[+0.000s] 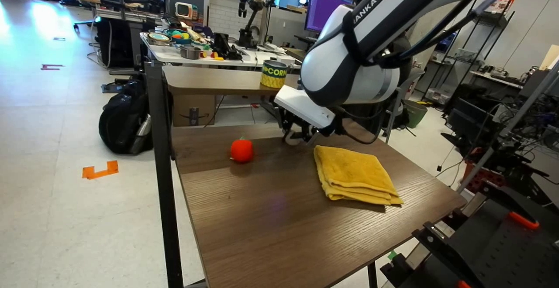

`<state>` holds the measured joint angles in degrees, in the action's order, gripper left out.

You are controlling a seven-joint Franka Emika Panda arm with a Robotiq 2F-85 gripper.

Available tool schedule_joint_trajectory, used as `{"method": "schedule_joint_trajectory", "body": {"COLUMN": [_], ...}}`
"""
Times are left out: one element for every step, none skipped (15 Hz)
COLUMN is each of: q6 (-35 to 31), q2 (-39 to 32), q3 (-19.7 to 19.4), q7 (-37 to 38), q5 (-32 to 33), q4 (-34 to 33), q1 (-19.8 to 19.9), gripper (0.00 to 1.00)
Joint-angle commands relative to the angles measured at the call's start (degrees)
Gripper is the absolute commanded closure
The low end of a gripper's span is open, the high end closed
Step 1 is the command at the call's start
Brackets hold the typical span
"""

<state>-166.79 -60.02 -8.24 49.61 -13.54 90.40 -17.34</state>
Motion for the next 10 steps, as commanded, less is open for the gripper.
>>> {"method": "schedule_joint_trajectory", "body": {"q6": [-1.55, -1.89, -2.65, -3.57, -4.7, -5.84, -7.22, -8.45, -9.47, -10.71], "q2": [3.2, 4.98, 6.23, 8.31, 9.58, 11.1, 12.4, 13.98, 15.69, 17.7], "q3": [1.99, 2.6, 3.14, 4.2, 4.61, 4.79, 5.24, 5.78, 6.2, 7.13], "q7": [-6.08, -8.6, -10.99, -14.12, -16.57, -18.71, -20.91, -22.99, -24.97, -26.91], "q5": [0.68, 0.77, 0.68, 0.58, 0.35, 0.08, -0.28, -0.59, -0.86, -0.87], "q4": [6.38, 8.81, 10.7, 13.66, 15.81, 18.29, 20.41, 22.72, 25.04, 27.65], "q1": [4.57, 5.68, 6.67, 8.02, 8.85, 9.42, 10.25, 11.03, 11.73, 12.87], "gripper": [0.63, 0.57, 0.51, 0.42, 0.36, 0.28, 0.21, 0.13, 0.07, 0.01]}}
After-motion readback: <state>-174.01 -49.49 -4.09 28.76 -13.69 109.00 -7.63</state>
